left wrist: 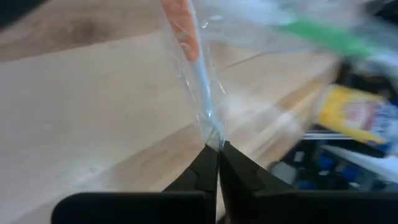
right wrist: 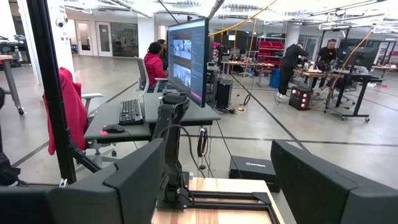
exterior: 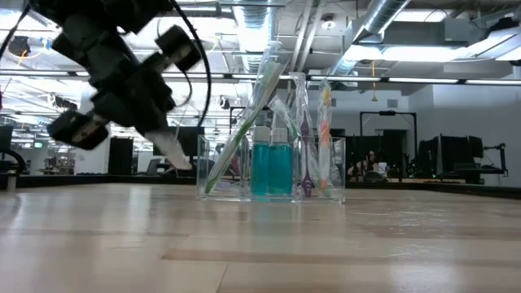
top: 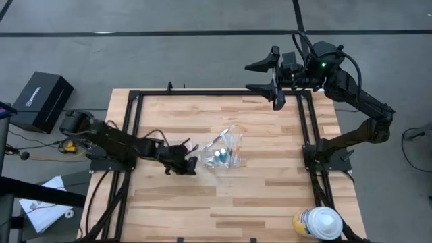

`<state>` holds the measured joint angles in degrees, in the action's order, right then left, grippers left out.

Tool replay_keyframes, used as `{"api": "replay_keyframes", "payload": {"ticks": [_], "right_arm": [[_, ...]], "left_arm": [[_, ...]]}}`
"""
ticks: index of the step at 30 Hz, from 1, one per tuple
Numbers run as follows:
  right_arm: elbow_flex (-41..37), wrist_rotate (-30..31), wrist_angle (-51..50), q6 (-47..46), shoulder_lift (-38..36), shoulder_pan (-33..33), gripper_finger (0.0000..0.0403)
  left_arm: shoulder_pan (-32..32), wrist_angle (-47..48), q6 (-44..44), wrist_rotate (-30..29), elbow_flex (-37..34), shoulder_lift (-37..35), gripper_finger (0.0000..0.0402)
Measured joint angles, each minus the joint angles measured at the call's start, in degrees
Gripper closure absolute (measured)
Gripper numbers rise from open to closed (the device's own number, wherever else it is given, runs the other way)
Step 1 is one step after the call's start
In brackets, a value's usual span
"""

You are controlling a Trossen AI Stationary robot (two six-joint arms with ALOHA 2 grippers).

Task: Pick & Place toothbrushing station
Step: Put the orange toothbrush into the transparent organizer

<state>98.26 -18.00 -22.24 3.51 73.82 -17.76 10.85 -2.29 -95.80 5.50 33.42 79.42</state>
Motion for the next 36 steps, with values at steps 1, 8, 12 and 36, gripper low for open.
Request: {"api": "replay_keyframes", "payload": {"ticks": [1, 8, 12, 36], "right_arm": [[0.0, 0.0, 0.0, 0.0, 0.0, 0.0, 0.0117], [0.0, 0.0, 0.0, 4.7, 0.0, 0.0, 0.0117], [0.0, 0.0, -0.5, 8.2, 0.3, 0.5, 0.0117], [9.1, 18.3, -11.7, 34.7, 15.3, 17.7, 0.0117]], "left_arm": [[0.0, -0.2, -0.2, -1.0, -0.7, -2.0, 0.0401], [0.0, -9.2, -0.2, -9.2, -4.2, -16.5, 0.0401], [-0.5, -18.6, 2.0, -12.9, -4.5, -22.4, 0.0401], [-5.9, -45.8, 2.1, 3.3, 7.5, -18.6, 0.0401]]}}
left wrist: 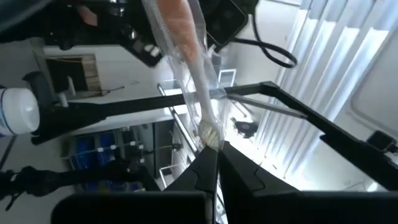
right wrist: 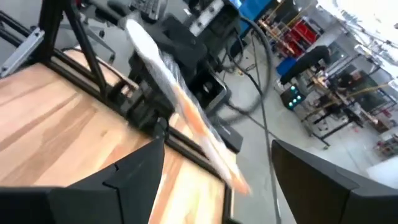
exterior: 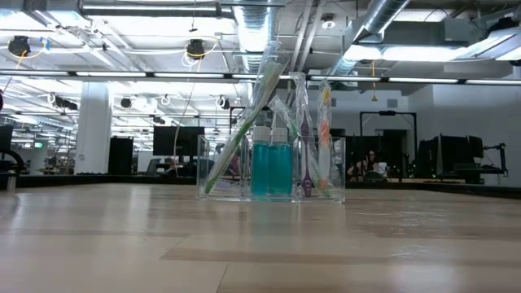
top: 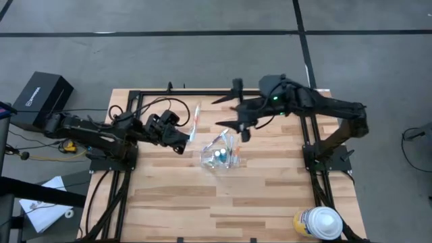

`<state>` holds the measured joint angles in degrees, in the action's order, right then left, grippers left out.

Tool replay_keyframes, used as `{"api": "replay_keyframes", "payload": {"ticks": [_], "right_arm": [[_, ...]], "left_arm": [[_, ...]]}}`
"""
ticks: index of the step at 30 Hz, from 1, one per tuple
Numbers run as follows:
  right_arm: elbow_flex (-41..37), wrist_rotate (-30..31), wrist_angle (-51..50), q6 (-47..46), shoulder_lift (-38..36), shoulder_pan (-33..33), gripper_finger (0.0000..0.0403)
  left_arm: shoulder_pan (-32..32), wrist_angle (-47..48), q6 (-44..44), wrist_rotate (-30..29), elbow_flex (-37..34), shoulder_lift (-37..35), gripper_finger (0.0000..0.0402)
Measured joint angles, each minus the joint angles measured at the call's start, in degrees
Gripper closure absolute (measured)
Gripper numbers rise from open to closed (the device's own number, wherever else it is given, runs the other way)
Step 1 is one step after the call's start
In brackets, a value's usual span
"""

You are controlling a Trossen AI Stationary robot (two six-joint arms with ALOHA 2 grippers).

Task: Pick & Place toothbrushing station
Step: Put the orange toothbrush into the transparent organizer

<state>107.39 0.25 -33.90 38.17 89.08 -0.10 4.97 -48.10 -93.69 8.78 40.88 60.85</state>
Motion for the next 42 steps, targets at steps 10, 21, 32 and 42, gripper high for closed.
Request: {"api": "replay_keyframes", "payload": {"ticks": [10, 21, 32, 42], "right_arm": [[16.3, 0.2, -7.9, 1.3, 11.1, 3.7, 0.0117], [21.7, 0.3, -10.0, 1.7, 15.3, 5.8, 0.0117], [21.8, 0.5, -9.0, 1.9, 15.2, 5.6, 0.0117], [21.8, 0.2, -8.8, 2.6, 15.2, 5.4, 0.0195]], "left_arm": [[-1.0, 0.0, 0.3, 2.3, 1.8, 1.5, 0.0401], [-1.0, -0.9, 0.9, 3.2, 1.8, 1.5, 0.0401], [-0.9, -1.0, 0.9, 3.2, 1.8, 1.5, 0.0401], [-0.9, -0.9, 0.9, 3.1, 1.8, 1.5, 0.0401]]}}
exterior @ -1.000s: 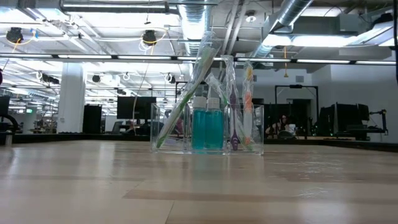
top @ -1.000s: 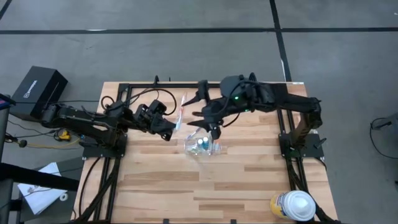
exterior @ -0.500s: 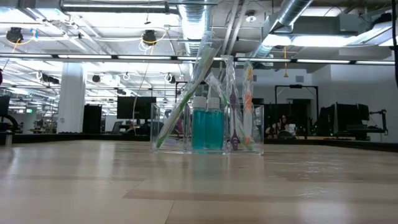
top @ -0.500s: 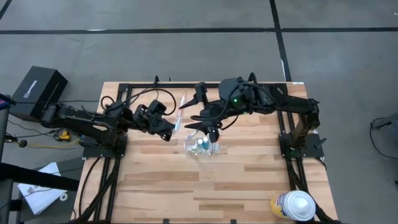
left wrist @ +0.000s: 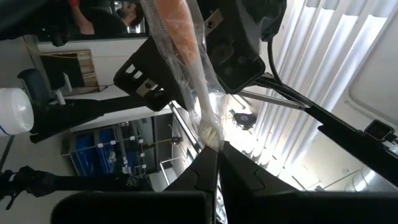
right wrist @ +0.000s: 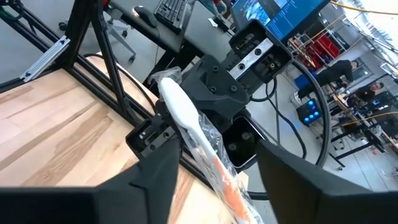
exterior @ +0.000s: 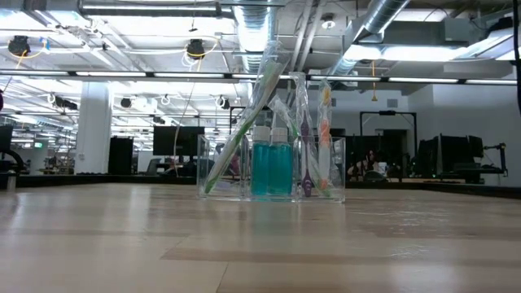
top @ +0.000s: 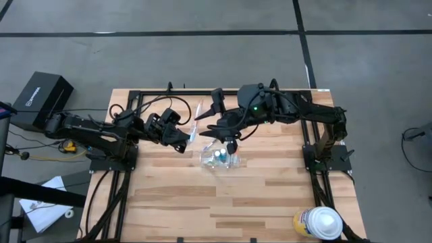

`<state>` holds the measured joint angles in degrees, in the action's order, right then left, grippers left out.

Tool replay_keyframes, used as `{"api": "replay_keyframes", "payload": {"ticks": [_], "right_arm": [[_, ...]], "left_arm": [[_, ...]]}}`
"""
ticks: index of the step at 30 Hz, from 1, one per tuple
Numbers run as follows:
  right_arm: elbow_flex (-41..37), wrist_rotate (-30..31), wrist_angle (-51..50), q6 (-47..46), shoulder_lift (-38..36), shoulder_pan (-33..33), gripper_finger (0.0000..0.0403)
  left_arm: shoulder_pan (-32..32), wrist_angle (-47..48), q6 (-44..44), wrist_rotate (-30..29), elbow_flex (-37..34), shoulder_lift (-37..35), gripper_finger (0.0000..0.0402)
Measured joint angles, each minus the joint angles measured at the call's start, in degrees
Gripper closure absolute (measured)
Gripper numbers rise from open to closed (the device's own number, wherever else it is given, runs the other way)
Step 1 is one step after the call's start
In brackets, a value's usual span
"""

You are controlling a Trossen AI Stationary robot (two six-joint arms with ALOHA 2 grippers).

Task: Pick & Place toothbrushing station
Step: Put the orange toothbrush into the transparent organizer

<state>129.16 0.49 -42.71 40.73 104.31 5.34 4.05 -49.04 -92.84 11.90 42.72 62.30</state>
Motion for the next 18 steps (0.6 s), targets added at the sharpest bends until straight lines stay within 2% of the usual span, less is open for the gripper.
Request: {"api": "replay_keyframes", "payload": {"ticks": [5, 9, 15, 18], "right_arm": [[0.0, -0.4, -0.1, 2.7, 0.0, 0.0, 0.0252], [0.0, -0.4, -0.2, 3.2, 0.0, -0.1, 0.0273], [0.0, -0.4, -0.8, 6.2, 0.0, -0.3, 0.0253], [0.0, -0.2, -1.1, 8.5, 0.0, -0.4, 0.0236]], "left_arm": [[0.0, 0.0, -0.2, 0.0, 0.0, 0.0, 0.0401], [-0.2, 0.0, -0.5, -0.3, 0.0, 0.0, 0.0401], [-0.5, -0.1, -2.0, -0.3, 0.6, 0.2, 0.0401], [-1.2, -0.3, -2.6, 1.9, 2.7, 1.7, 0.0401]]}}
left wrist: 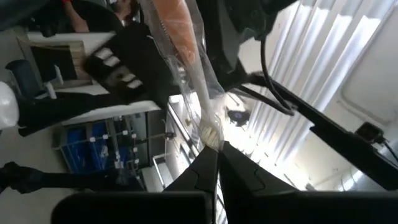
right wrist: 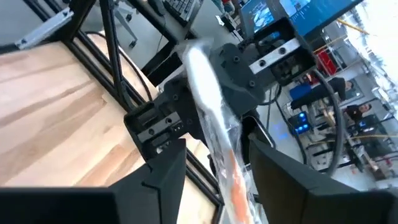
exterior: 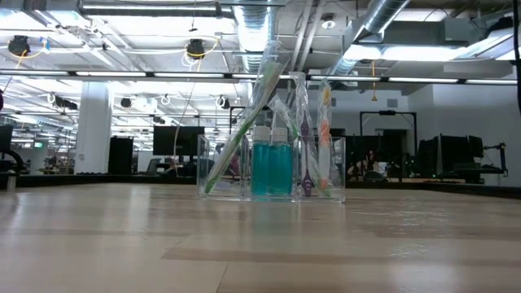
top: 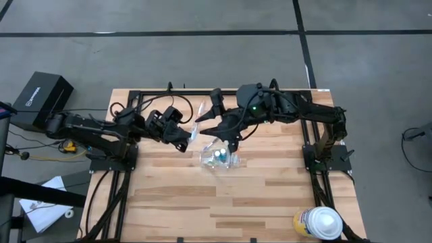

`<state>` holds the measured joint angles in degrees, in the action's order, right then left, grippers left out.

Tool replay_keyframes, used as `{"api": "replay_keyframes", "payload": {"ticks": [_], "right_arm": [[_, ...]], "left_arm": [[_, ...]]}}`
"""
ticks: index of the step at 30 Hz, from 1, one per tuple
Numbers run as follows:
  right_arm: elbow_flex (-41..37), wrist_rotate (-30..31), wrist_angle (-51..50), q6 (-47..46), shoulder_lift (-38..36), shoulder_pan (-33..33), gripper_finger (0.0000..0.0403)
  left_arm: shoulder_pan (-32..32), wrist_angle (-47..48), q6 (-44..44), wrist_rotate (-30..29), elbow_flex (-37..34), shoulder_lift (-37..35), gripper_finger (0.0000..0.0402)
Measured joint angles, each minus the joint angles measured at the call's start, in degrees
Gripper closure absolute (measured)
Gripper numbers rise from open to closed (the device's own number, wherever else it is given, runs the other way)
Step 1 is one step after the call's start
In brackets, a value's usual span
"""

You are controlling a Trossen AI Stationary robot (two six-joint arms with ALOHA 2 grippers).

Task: Pick & Place toothbrushing station
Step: Put the orange toothbrush into the transparent organizer

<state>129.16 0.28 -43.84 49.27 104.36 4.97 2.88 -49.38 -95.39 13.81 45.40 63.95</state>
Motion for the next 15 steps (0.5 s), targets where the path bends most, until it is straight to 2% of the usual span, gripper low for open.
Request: {"api": "replay_keyframes", "payload": {"ticks": [2, 6, 12, 15], "right_arm": [[0.2, 0.2, 0.9, 1.3, 1.3, 0.0, 0.0228], [-0.2, 4.5, 0.9, 3.5, 3.1, 0.5, 0.0224], [-0.1, 10.1, 0.9, 3.7, 3.0, 1.5, 0.0245], [-0.1, 10.8, -0.2, 2.2, 1.7, 0.9, 0.0256]], "left_arm": [[-0.3, -0.2, -0.2, 1.1, 2.1, 1.6, 0.0401], [-1.2, -0.1, -2.1, 4.9, 5.1, 5.4, 0.0401], [-1.5, 0.7, -3.1, 7.0, 5.3, 7.4, 0.0401], [-2.0, 0.5, -2.7, 7.1, 5.4, 6.9, 0.0401]]}}
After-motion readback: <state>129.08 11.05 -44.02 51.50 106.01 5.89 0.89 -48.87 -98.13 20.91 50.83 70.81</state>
